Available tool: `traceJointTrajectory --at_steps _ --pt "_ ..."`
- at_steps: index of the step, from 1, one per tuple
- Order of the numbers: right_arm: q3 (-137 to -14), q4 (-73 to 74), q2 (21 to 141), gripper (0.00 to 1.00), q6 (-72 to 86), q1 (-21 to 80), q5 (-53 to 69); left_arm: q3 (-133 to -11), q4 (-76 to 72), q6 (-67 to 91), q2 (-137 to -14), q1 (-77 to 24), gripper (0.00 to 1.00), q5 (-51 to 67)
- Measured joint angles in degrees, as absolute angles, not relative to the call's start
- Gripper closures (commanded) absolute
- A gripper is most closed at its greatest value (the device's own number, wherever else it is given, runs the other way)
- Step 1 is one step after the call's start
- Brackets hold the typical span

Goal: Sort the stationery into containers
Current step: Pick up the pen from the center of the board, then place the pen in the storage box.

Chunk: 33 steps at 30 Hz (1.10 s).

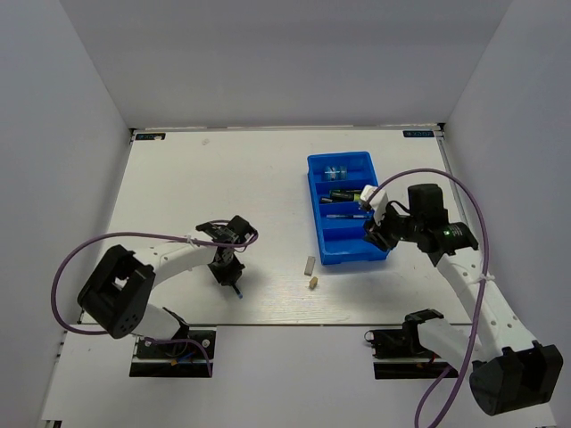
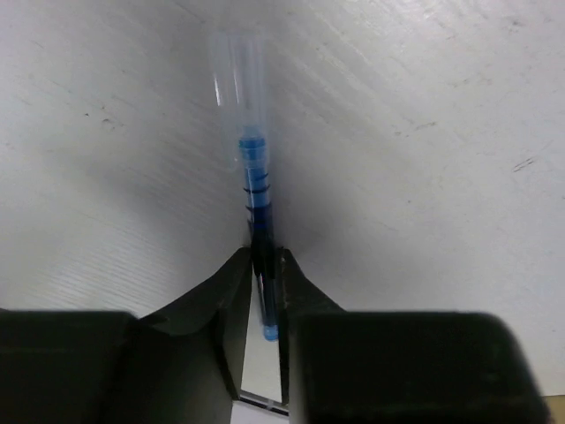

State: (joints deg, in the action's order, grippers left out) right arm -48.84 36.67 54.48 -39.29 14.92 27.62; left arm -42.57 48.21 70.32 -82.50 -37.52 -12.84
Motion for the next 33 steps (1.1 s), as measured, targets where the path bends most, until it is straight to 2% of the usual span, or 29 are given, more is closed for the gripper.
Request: traceJointTrajectory --at_steps 1,2,4,5,8,9,10,11,12,17,25,28,33 --pt "-48.82 36.80 54.28 0.57 -39.24 14.72 27.64 -42.46 47.68 70.30 -82.50 -37.52 0.81 -12.73" --pt "-48.84 36.99 54.04 0.57 -39.18 14.59 27.66 -42.37 47.48 70.32 -82.43 -37.52 0.90 -12.71" --pt "-48.84 37.39 53.67 0.57 -39.13 14.35 27.77 -42.00 46.98 70.32 -82.11 -37.52 0.97 -12.60" --pt "-48.82 37.50 53.54 0.57 -39.13 14.24 27.83 -41.60 46.57 70.26 -81.60 -37.52 1.00 -12.62" --pt "-48.82 37.69 53.21 0.57 -38.83 13.87 27.88 -41.01 45.82 68.88 -80.40 -37.95 1.00 -12.93" --pt "-48.84 37.71 53.17 0.64 -38.15 13.82 27.81 -41.78 46.41 67.37 -80.64 -38.48 1.00 -13.61" --pt "-48.84 37.71 53.17 0.77 -37.50 13.74 27.68 -43.03 47.24 65.95 -81.23 -39.16 1.00 -14.41" --pt "-48.84 37.67 53.17 0.96 -36.69 13.72 27.38 -45.54 48.45 63.35 -82.26 -40.16 1.00 -15.38" --pt "-48.84 37.60 53.17 1.00 -35.77 13.69 26.96 -48.60 49.78 60.64 -83.22 -41.08 1.00 -16.05" --pt "-48.82 37.34 52.60 1.00 -24.51 13.45 21.39 -72.82 50.52 41.01 -89.23 -47.16 1.00 -17.54" --pt "-46.85 33.67 50.09 1.00 -10.79 12.69 7.25 -99.92 44.29 10.11 -102.52 -51.53 1.00 -5.39" --pt "-44.88 33.10 48.97 1.00 -8.86 12.32 4.84 -105.12 42.13 -0.75 -109.10 -51.68 1.00 -0.73" --pt "-42.70 32.03 47.24 1.00 -7.11 11.55 2.48 -105.73 39.40 -13.87 -116.20 -52.10 1.00 3.90"
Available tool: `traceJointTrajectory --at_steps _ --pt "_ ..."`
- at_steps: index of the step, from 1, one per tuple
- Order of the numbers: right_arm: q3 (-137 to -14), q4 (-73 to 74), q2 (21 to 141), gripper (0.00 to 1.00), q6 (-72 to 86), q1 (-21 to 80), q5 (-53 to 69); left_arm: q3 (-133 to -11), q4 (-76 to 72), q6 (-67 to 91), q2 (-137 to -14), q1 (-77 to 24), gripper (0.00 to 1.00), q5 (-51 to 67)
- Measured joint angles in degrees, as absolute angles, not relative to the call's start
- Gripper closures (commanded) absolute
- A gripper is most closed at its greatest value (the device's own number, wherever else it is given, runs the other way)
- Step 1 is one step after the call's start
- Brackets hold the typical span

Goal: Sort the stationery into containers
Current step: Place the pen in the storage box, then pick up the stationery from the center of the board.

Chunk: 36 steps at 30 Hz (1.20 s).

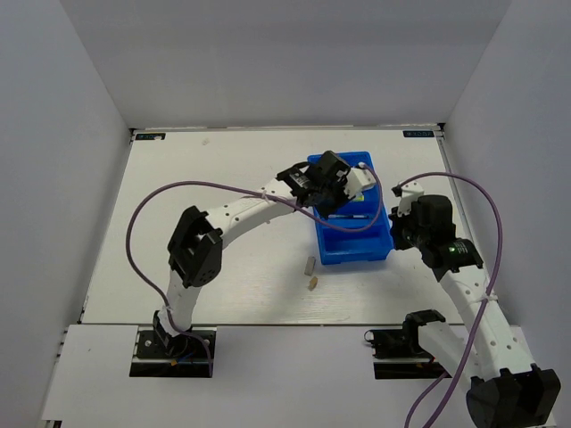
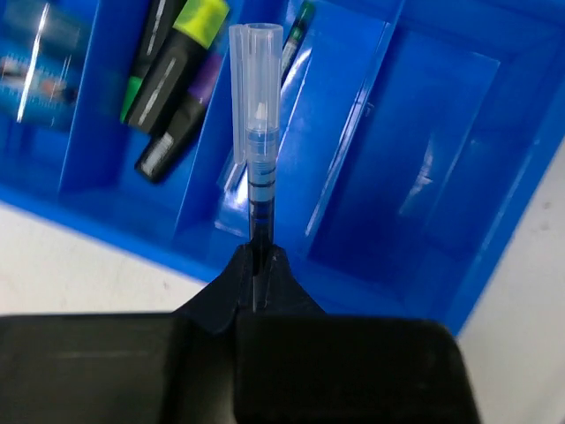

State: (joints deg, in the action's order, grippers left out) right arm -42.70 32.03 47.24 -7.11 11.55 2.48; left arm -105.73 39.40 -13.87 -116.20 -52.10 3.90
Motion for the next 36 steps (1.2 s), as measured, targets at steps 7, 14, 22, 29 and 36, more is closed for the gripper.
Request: traceJointTrajectory --at_steps 7,14,22,29,36 --pt "-39.38 30.96 46.30 1.00 -5.69 10.41 1.32 -106.50 33.28 -22.02 -120.18 -52.36 1.00 5.85" --pt "-38.57 30.13 46.30 0.76 -5.19 9.45 1.34 -108.16 28.27 -22.72 -123.68 -52.29 0.99 6.92" --pt "-38.54 30.22 46.33 0.49 -6.92 9.02 4.73 -107.00 24.16 -19.09 -126.23 -52.01 0.24 4.82" --pt "-39.75 33.39 46.54 1.00 -11.29 8.73 14.68 -103.68 18.94 -9.93 -123.98 -50.09 0.45 1.87" --pt "-45.04 40.38 49.39 0.93 -18.63 9.47 32.77 -89.12 15.05 2.81 -103.35 -48.51 0.98 -1.28"
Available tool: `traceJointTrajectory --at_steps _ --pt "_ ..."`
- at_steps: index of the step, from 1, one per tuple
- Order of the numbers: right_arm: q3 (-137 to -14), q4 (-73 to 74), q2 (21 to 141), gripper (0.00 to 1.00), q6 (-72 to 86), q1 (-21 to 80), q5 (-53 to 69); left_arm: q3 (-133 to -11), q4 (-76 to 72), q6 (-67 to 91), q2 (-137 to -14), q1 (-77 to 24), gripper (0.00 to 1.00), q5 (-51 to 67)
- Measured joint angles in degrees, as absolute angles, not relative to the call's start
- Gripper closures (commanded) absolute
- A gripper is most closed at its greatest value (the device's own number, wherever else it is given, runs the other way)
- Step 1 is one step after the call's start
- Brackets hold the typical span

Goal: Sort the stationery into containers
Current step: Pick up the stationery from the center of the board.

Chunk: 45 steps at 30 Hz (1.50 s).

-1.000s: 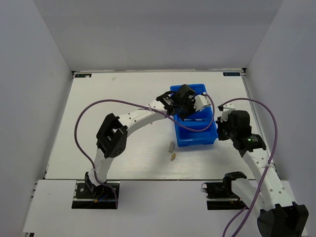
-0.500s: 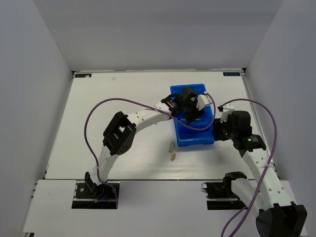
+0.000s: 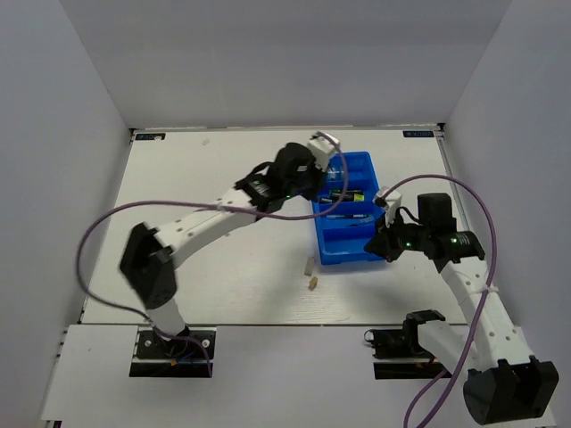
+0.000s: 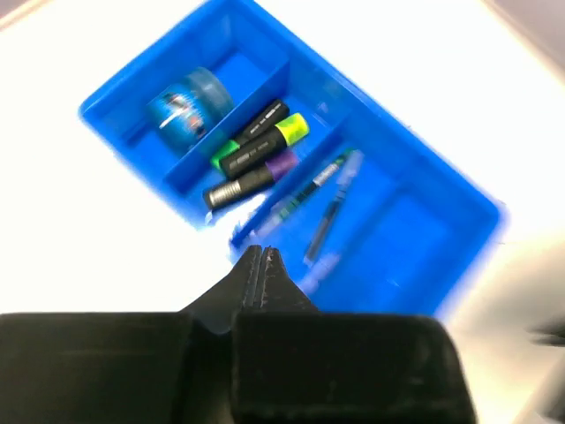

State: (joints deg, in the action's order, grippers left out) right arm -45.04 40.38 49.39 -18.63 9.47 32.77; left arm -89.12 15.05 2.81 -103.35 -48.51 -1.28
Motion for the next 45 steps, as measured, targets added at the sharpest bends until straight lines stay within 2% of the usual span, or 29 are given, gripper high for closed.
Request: traceJointTrajectory --at_steps 1,2,4,5,7,11,15,19,22,28,45 --pt "-46.13 41.93 50.35 0.84 -20.27 9.85 36.18 -86.24 15.92 5.02 -98.50 -48.51 0.80 -2.50" --pt "-47.37 43.79 51.66 0.67 -22.76 10.48 39.53 -83.09 15.84 7.38 -93.58 -48.56 0.69 -3.88" --pt "-49.91 47.88 54.78 0.54 -30.61 11.90 46.13 -76.77 18.68 12.51 -83.72 -48.66 0.68 -6.81" --pt "-51.22 50.63 56.36 0.47 -35.48 12.91 49.01 -73.28 20.32 15.68 -78.56 -48.77 0.64 -8.80" --pt "-53.17 56.84 59.37 0.45 -48.49 15.55 54.06 -67.70 24.67 20.34 -71.59 -48.77 0.62 -11.31" --pt "-55.55 64.47 65.01 0.43 -68.16 21.91 55.35 -54.43 35.07 28.51 -63.02 -48.71 0.59 -14.66" --pt "-56.93 66.04 70.76 0.42 -81.76 27.51 52.23 -42.81 44.49 33.85 -55.31 -48.77 0.58 -15.77" --pt "-56.93 64.49 75.94 0.50 -87.88 34.35 46.83 -39.51 49.54 37.50 -44.49 -48.77 0.57 -16.45" --pt "-56.97 60.27 79.83 0.52 -87.96 39.00 42.87 -39.44 50.35 39.09 -40.42 -48.77 0.57 -16.95" --pt "-57.54 51.48 85.36 0.53 -83.68 44.51 36.38 -38.70 52.27 40.14 -40.80 -48.77 0.57 -17.17" --pt "-54.98 39.55 90.43 0.55 -78.17 49.50 26.70 -35.14 52.51 40.51 -37.93 -48.84 0.55 -17.15"
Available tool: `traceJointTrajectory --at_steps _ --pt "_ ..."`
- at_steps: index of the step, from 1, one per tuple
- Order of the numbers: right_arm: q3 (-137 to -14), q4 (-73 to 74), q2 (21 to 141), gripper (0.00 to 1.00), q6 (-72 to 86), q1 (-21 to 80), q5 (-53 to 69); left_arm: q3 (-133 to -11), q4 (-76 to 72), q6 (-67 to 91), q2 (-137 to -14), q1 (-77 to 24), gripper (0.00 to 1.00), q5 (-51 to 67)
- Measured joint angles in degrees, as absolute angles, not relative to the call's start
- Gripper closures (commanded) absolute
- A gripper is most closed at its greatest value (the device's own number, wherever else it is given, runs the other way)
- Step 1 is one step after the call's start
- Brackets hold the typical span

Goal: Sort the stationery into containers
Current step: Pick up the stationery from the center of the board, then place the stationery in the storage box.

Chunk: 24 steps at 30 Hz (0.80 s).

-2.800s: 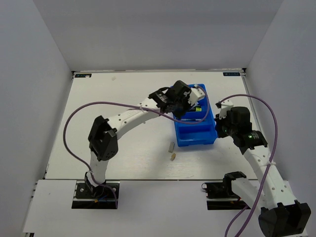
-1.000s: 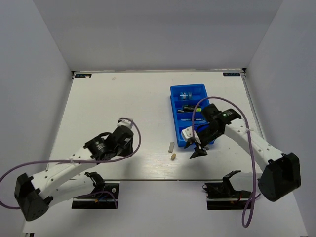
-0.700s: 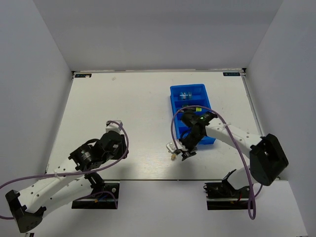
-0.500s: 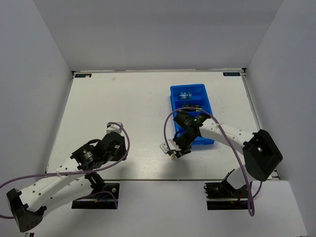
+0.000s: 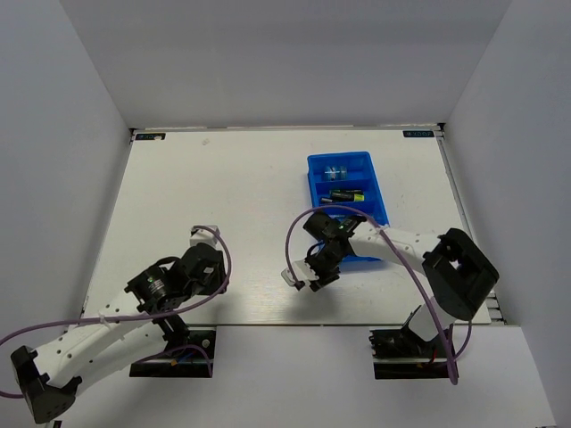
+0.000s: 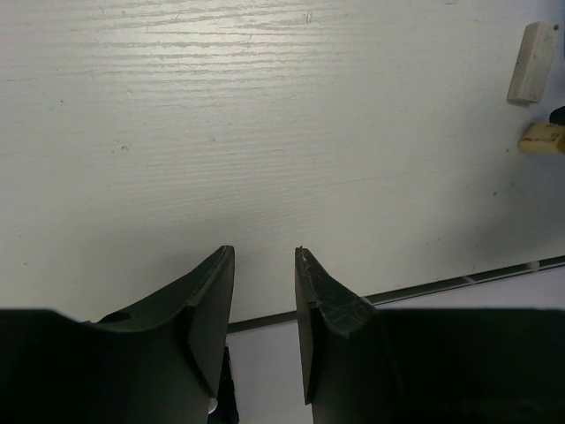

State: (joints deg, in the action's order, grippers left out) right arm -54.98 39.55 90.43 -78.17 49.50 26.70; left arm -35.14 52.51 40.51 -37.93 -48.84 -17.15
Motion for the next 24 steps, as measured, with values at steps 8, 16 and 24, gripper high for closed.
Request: traceJointTrajectory --at_steps 8,16,24 --pt "-51.16 35.94 91.31 0.95 -77.49 51.53 24.12 -33.91 52.03 40.95 -37.06 -48.86 0.55 -17.10" --pt "-55.33 40.29 89.25 1.00 -71.07 52.49 25.17 -32.23 42.26 38.57 -45.47 -48.86 0.54 -12.64" --pt "-75.92 45.95 78.48 1.00 -55.29 52.53 19.94 -35.73 26.33 34.96 -63.53 -49.52 0.45 -4.54"
